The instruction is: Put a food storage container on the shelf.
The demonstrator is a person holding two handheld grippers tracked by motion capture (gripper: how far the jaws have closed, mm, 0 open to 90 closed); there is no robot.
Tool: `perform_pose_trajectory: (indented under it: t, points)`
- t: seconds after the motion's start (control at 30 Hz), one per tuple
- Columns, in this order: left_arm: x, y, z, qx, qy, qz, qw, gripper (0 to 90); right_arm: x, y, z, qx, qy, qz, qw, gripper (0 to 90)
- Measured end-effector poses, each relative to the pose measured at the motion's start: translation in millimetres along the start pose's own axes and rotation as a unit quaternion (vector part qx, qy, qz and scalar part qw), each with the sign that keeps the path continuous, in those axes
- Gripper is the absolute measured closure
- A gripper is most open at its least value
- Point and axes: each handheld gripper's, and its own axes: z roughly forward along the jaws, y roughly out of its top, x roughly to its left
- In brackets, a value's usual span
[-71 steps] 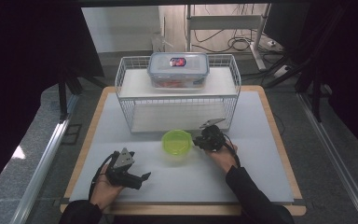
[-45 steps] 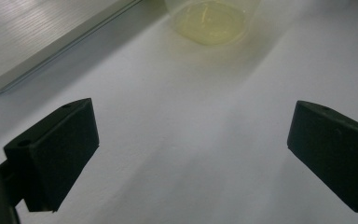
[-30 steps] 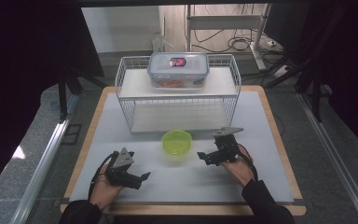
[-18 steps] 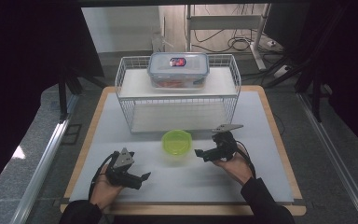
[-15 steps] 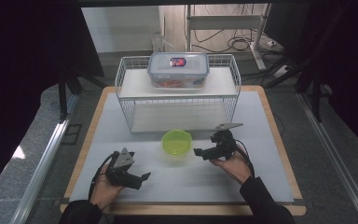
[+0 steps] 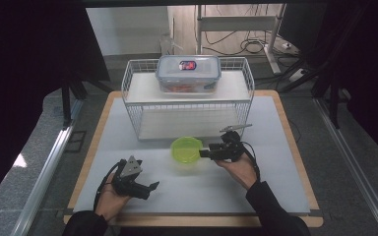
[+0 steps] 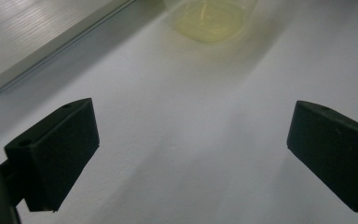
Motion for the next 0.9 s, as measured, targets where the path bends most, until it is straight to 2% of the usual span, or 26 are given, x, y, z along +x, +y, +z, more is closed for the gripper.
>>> perform_pose_trajectory:
  t: [0.03,0.07,0.1,0.13,0.2,0.27,0.3,0.33,0.4,0.47,0.5,0.57,0.73,0.77,0.9]
  points:
    - [-0.2,0.0,-0.1,-0.001,0.000,-0.001,1.0000,2.0,-3.7,2.3,5.0,-0.001,0.012,0.012,0.9999,43.0]
    - [-0.2,0.0,-0.1,-0.001,0.000,-0.001,1.0000,2.1,-3.7,2.3,5.0,-0.001,0.012,0.012,0.9999,43.0]
    - [0.1,-0.1,-0.2,-0.001,0.000,-0.001,1.0000,2.0,-6.6,5.1,9.4,0.002,0.022,0.026,0.9994,46.6]
    - [0.1,-0.1,-0.2,-0.001,0.000,-0.001,1.0000,2.0,-6.6,5.1,9.4,0.002,0.022,0.026,0.9994,46.6]
    - [0.2,-0.1,-0.3,-0.001,-0.001,-0.001,1.0000,2.0,-10.5,8.4,16.8,0.006,0.040,0.041,0.9984,51.9]
    - [0.2,-0.1,-0.3,-0.001,-0.001,-0.001,1.0000,2.0,-11.4,9.1,19.4,0.009,0.043,0.044,0.9981,53.9]
    - [0.2,-0.2,-0.3,-0.001,-0.001,-0.001,1.0000,2.0,-13.3,9.9,23.7,0.010,0.051,0.052,0.9973,58.0]
    - [0.2,-0.2,-0.3,-0.001,-0.001,-0.001,1.0000,2.0,-13.3,9.9,23.7,0.010,0.051,0.052,0.9973,58.0]
    - [0.2,-0.2,-0.2,-0.001,-0.002,0.000,1.0000,2.0,-16.3,11.4,25.0,0.008,0.065,0.075,0.9950,64.5]
    - [0.2,-0.2,-0.2,0.000,-0.002,0.000,1.0000,2.0,-17.5,11.8,24.8,0.008,0.071,0.082,0.9941,66.5]
    - [0.1,-0.2,-0.2,-0.001,-0.002,0.000,1.0000,2.1,-19.1,11.6,23.7,0.010,0.072,0.087,0.9935,71.1]
    - [0.1,-0.1,-0.2,-0.001,-0.002,0.000,1.0000,2.0,-20.7,10.5,22.9,0.014,0.070,0.095,0.9929,71.8]
    - [-0.2,-0.1,0.0,0.000,-0.002,0.000,1.0000,2.1,-19.7,10.6,22.1,0.017,0.069,0.095,0.9929,75.4]
    - [-0.3,-0.1,0.1,0.000,-0.002,0.000,1.0000,2.1,-17.8,11.1,21.8,0.016,0.072,0.095,0.9927,80.2]
    - [-0.2,-0.1,-0.1,-0.001,-0.001,0.000,1.0000,2.0,-14.7,11.5,21.3,0.017,0.077,0.097,0.9922,81.1]
